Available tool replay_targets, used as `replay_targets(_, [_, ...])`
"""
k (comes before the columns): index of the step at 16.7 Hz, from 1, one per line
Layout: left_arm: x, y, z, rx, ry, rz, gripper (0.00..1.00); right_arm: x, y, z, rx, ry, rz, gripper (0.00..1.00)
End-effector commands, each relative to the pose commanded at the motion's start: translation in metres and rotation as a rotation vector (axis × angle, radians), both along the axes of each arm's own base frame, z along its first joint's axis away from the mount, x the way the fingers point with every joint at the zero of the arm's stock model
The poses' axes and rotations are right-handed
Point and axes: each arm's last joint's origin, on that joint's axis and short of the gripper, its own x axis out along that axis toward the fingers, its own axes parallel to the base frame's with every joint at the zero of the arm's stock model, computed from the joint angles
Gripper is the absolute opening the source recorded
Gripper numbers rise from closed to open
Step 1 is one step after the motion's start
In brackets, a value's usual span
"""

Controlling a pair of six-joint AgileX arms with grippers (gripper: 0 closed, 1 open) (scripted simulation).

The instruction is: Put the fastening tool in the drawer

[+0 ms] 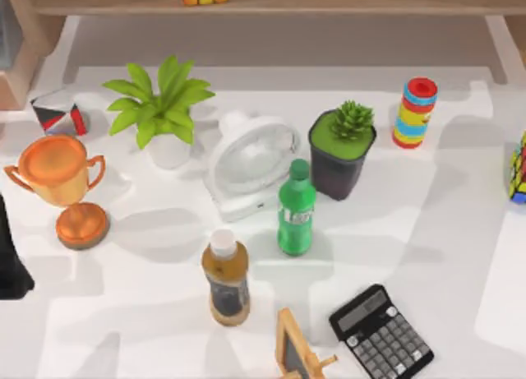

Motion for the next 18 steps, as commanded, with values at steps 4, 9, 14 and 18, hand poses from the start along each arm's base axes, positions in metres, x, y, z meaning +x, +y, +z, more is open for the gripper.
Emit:
replay_targets(4, [0.000, 0.000, 0.000, 0.000, 0.000, 0.000, 1.00, -0.001, -0.002, 0.004, -0.002, -0.012, -0.003, 1.00])
replay_targets(9, [0.000, 0.000, 0.000, 0.000, 0.000, 0.000, 1.00, -0.013, 0.001, 0.067, -0.045, -0.221, 0.012, 1.00])
replay_targets(14, [0.000, 0.000, 0.000, 0.000, 0.000, 0.000, 1.00, -0.043, 0.023, 0.173, -0.146, -0.659, 0.071, 1.00])
replay_targets(18, [0.000, 0.000, 0.000, 0.000, 0.000, 0.000, 1.00, -0.088, 0.052, 0.253, -0.239, -1.059, 0.147, 1.00])
